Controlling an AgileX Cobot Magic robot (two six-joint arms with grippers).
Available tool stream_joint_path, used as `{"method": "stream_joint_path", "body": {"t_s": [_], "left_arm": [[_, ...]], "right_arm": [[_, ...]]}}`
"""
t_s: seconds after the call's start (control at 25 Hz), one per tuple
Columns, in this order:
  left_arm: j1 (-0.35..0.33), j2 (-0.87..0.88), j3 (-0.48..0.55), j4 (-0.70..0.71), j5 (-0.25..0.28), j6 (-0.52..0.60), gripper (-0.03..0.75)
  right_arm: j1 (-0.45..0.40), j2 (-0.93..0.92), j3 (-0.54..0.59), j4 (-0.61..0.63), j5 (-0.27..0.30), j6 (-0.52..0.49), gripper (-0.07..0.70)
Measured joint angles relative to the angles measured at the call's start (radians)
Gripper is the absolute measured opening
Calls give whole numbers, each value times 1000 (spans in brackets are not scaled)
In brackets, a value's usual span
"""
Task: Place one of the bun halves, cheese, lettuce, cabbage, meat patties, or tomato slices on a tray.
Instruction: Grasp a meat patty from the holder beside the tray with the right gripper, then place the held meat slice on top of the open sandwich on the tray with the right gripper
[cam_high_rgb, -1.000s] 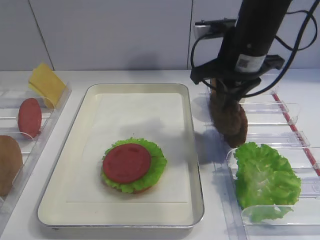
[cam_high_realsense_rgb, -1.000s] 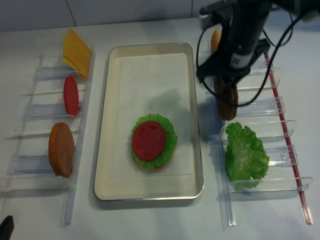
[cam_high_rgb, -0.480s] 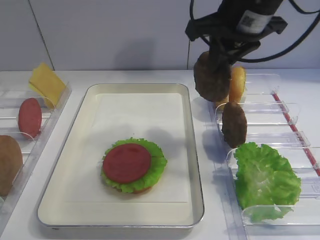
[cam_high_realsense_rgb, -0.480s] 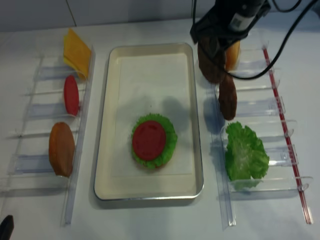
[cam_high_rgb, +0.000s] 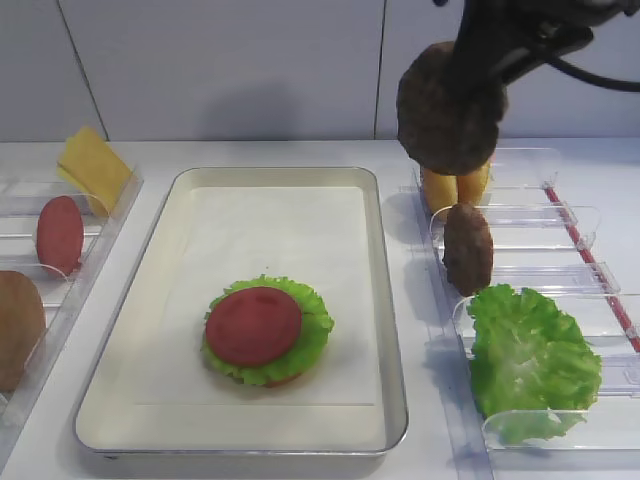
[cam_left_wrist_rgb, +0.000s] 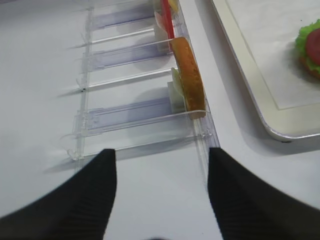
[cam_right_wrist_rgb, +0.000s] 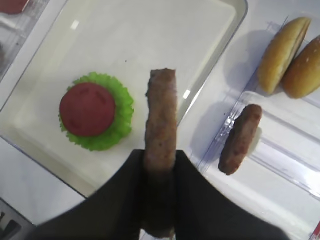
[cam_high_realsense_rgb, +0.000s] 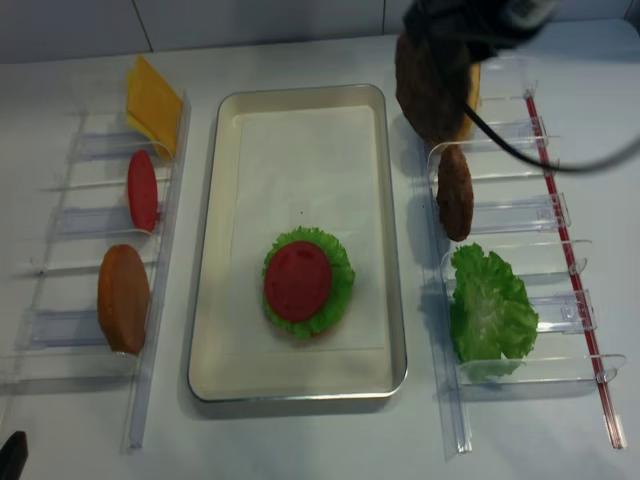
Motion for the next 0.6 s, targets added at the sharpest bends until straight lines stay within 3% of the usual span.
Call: {"method": "stream_joint_path", "body": {"t_s": [0.4,0.6], "left_arm": [[0,0,0,0,0,0,396],[0,0,0,0,0,0,396]], "right_arm": [[0,-158,274,243,4,-163,152],[0,-165,417,397,-75,-262,151]]}}
